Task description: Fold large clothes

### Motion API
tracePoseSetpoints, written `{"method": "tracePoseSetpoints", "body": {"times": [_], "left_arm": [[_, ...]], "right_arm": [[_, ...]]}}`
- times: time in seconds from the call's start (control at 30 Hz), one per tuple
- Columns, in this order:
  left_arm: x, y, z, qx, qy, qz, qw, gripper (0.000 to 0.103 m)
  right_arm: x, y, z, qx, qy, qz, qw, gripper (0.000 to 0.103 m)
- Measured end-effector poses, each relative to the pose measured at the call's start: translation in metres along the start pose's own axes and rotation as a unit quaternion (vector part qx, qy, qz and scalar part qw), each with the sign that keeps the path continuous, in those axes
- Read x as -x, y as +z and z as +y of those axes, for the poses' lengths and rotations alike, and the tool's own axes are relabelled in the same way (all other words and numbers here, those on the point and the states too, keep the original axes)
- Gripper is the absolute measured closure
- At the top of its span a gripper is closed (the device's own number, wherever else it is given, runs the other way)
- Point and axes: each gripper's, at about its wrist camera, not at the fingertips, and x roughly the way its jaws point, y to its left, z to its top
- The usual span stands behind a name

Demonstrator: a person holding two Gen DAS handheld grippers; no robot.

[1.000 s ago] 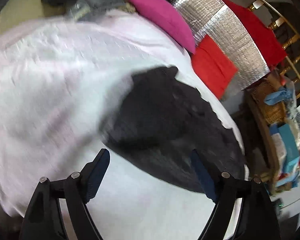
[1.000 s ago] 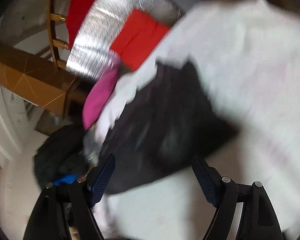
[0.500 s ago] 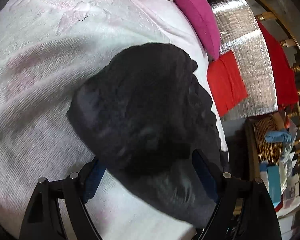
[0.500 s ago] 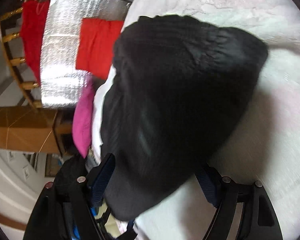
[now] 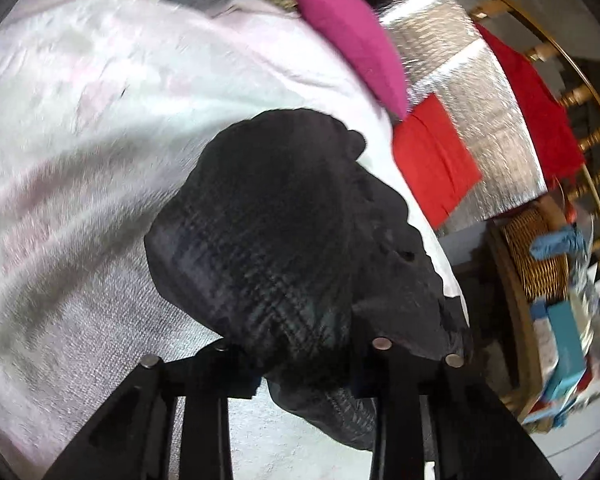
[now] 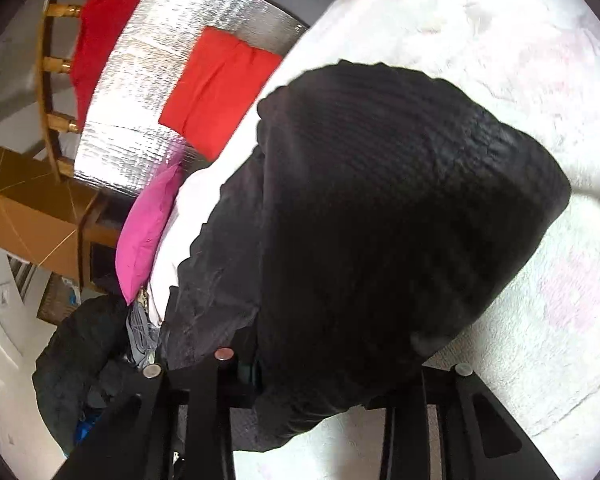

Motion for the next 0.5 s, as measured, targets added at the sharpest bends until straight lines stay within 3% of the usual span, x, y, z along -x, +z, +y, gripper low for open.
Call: {"method": "tracePoseSetpoints", "body": {"times": [0.2, 0.5], "left_arm": [[0.011, -0.009, 0.004, -0.001, -0.009, 0.009, 0.9999, 0.075], [0.014, -0.028, -0.007, -0.055, 0.021, -0.002, 0.9983, 0.073]], "right_arm": [[0.015, -0.005, -0.003, 0.023, 0.001, 0.004, 1.000, 0.070], [0.033, -0.008, -0.020, 0.035, -0.004, 0.017, 0.999, 0.070]]}}
